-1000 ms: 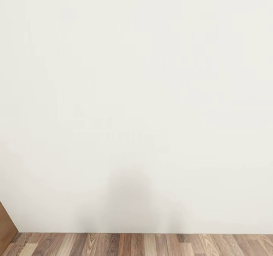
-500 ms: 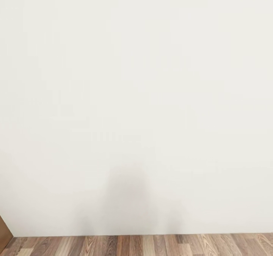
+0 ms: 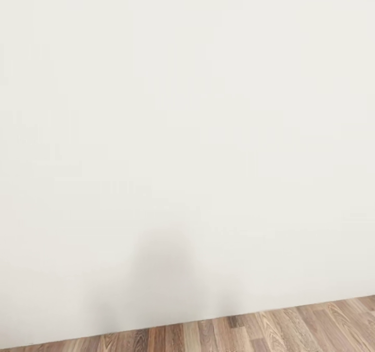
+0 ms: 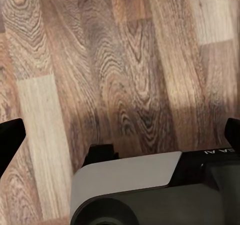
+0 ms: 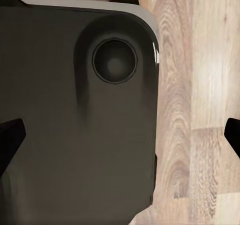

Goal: In the bedroom, move the book from the bed onto either nightstand, and place the two sandals side by side next to the bed.

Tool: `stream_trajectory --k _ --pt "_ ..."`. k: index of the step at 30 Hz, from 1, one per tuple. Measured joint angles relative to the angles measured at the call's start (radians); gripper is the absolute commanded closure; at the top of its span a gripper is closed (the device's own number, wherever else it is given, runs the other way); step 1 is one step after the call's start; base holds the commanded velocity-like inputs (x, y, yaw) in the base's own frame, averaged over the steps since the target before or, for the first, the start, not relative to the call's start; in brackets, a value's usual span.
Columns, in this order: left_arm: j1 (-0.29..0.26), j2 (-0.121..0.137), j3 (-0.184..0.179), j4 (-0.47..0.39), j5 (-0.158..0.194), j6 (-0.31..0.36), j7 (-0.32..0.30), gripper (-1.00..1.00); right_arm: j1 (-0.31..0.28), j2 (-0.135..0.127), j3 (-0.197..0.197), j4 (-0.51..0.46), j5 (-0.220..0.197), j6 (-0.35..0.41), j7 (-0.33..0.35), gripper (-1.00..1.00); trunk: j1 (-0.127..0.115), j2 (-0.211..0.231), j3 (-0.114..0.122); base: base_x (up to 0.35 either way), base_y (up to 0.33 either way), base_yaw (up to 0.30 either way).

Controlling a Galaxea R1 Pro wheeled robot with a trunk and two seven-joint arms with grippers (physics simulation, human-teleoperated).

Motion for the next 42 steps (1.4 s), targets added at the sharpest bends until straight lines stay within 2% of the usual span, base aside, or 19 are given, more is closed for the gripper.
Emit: stream_trajectory --k 42 --pt "0.000 0.000 0.000 0.001 0.000 -0.013 0.000 -1.00 0.000 0.000 0.000 0.000 0.000 0.000 0.000 -1.00 0.000 0.000 0.000 0.000 0.000 -0.255"
